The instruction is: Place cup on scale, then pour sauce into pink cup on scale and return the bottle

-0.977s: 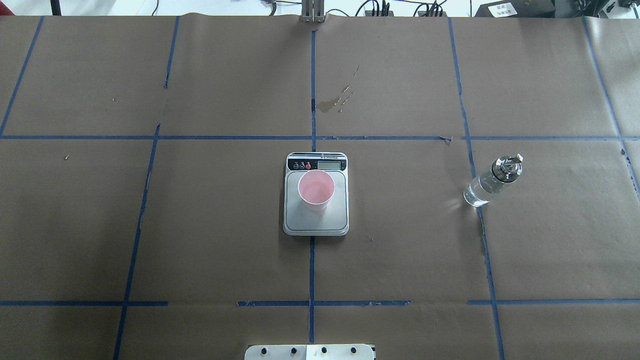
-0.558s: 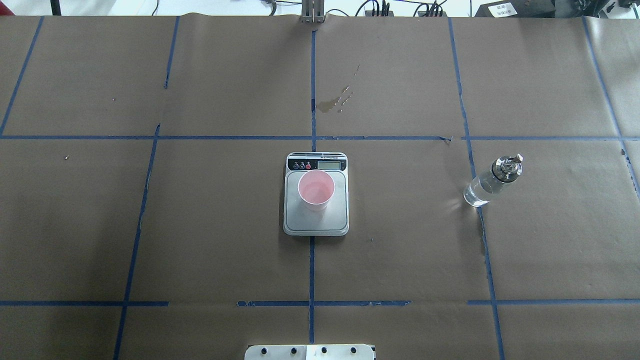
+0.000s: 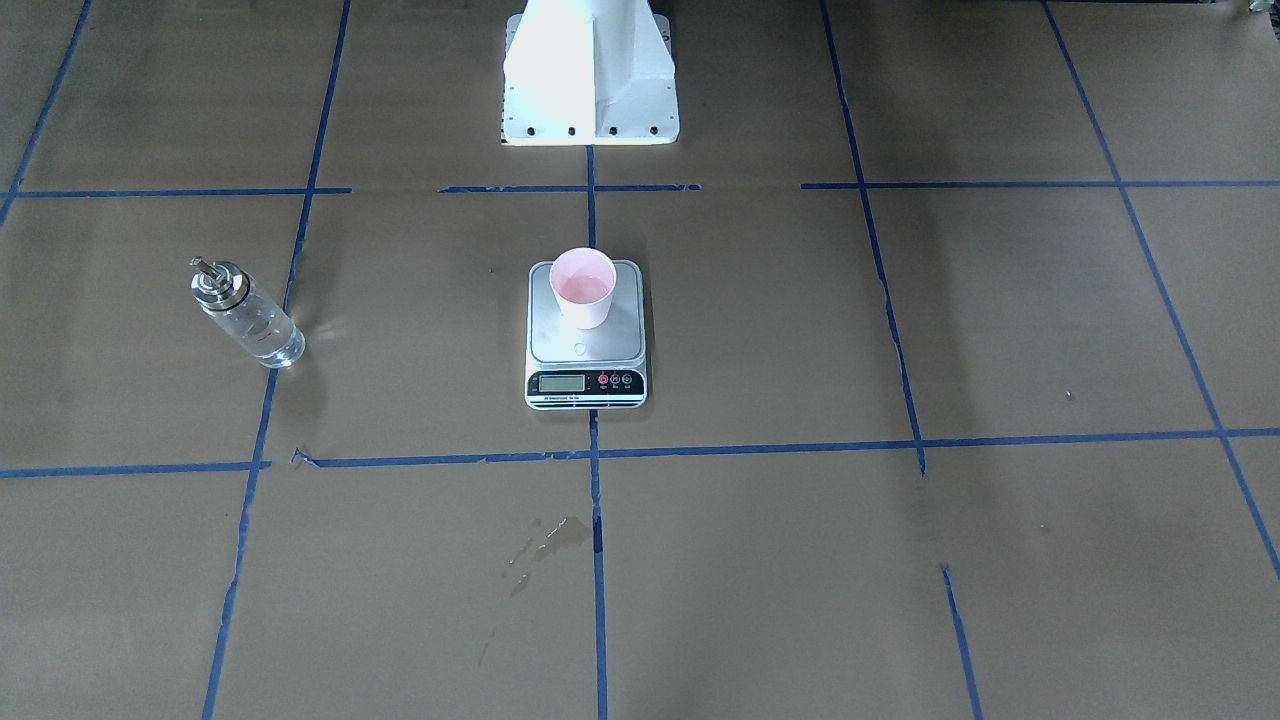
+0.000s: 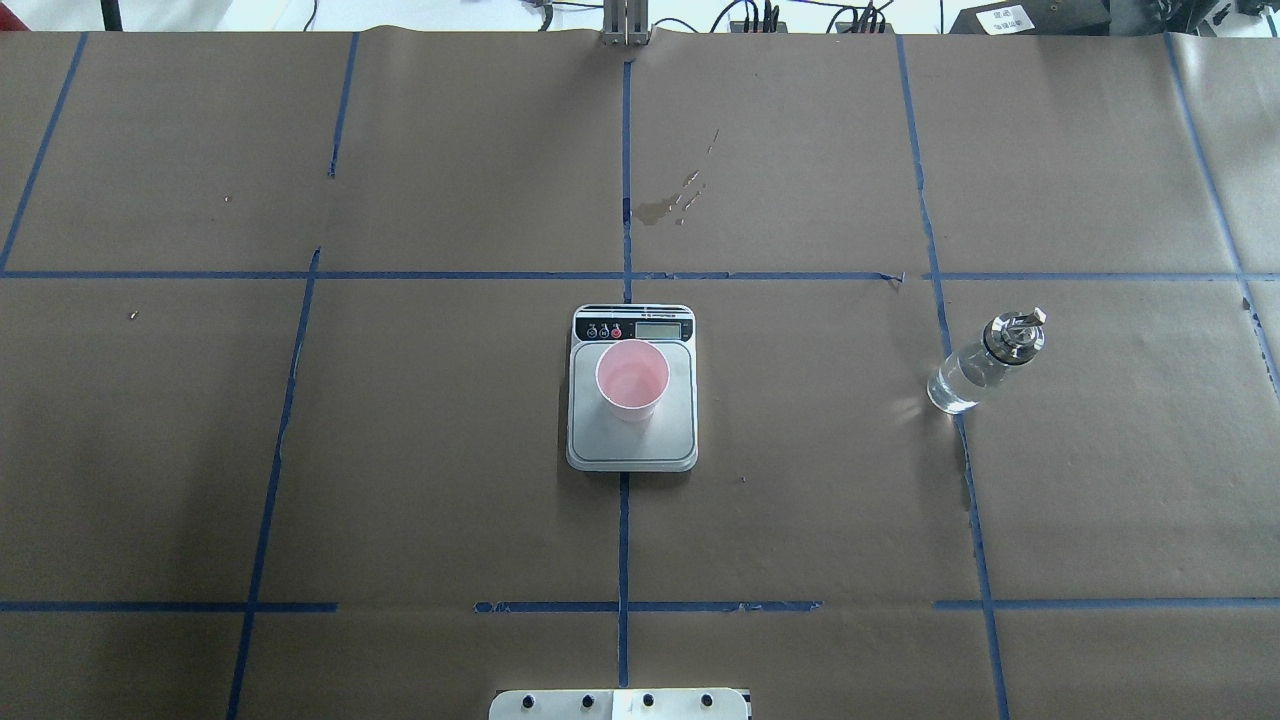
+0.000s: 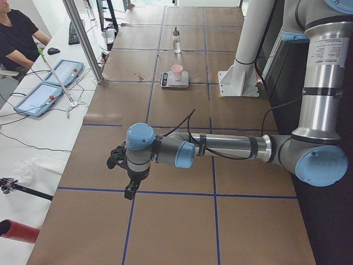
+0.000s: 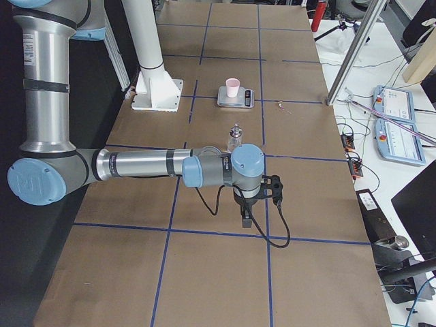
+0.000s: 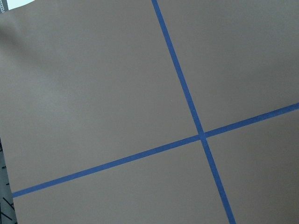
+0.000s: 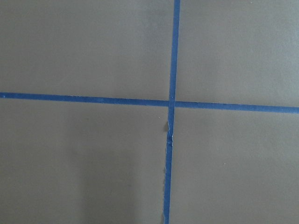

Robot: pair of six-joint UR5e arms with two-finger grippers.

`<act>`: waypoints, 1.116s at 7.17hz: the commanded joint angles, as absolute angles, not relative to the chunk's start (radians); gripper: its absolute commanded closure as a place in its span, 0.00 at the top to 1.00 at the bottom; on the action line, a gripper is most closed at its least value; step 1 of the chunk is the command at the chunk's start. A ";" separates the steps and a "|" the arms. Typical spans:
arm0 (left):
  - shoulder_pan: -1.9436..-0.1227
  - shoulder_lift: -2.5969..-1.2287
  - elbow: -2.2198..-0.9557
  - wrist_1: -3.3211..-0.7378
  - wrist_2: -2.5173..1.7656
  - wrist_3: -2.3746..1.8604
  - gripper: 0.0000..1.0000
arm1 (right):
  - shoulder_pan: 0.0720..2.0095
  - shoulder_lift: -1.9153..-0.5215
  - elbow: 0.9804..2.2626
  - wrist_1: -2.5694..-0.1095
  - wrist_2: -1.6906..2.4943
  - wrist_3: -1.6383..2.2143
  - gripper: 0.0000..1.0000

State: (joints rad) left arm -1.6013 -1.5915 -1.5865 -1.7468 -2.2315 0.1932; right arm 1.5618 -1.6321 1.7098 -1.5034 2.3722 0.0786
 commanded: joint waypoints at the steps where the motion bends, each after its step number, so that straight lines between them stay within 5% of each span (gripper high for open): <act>1: -1.601 -1.588 -1.589 -1.747 -2.233 0.183 1.00 | 1.562 -1.631 1.704 -1.467 2.416 0.144 1.00; 8: -1.600 -1.589 -1.563 -1.735 -2.342 0.003 1.00 | 1.562 -1.632 1.706 -1.465 2.418 0.149 1.00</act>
